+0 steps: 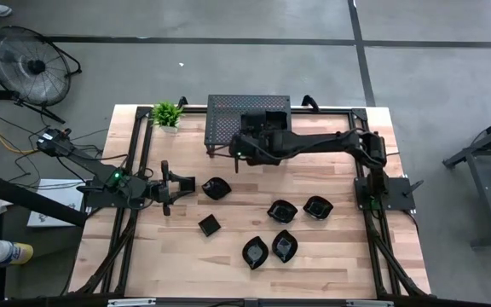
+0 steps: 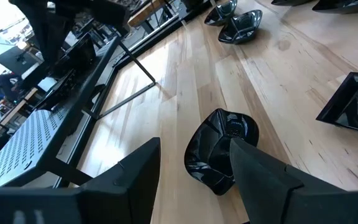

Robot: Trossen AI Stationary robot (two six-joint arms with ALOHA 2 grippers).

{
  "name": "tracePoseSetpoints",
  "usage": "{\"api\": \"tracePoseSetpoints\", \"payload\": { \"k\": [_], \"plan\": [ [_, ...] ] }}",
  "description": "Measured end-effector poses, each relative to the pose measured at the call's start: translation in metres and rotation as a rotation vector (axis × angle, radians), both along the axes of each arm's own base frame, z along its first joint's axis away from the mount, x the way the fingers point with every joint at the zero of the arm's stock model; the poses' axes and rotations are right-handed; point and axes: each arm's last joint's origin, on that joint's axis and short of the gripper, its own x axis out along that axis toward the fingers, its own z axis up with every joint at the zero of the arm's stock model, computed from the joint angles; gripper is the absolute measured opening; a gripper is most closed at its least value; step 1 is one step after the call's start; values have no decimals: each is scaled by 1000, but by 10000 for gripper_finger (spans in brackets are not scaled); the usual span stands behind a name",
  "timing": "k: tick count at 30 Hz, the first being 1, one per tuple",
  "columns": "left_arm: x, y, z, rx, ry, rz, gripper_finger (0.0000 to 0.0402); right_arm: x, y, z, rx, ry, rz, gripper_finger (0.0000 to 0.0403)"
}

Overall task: Pick & Place Mini shaped plates
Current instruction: Stack the square plate on top of the square plate on the shelf

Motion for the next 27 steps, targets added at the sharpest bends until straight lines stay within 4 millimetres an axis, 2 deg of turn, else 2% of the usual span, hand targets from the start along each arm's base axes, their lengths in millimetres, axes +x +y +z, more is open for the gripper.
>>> {"api": "tracePoseSetpoints", "payload": {
  "k": [11,27],
  "plan": [
    [0,0,0,0,0,0,188,2,-11,0,77,-44,19,0],
    [0,0,0,0,0,0,188,2,-11,0,88,-51,28,0]
  ]
}}
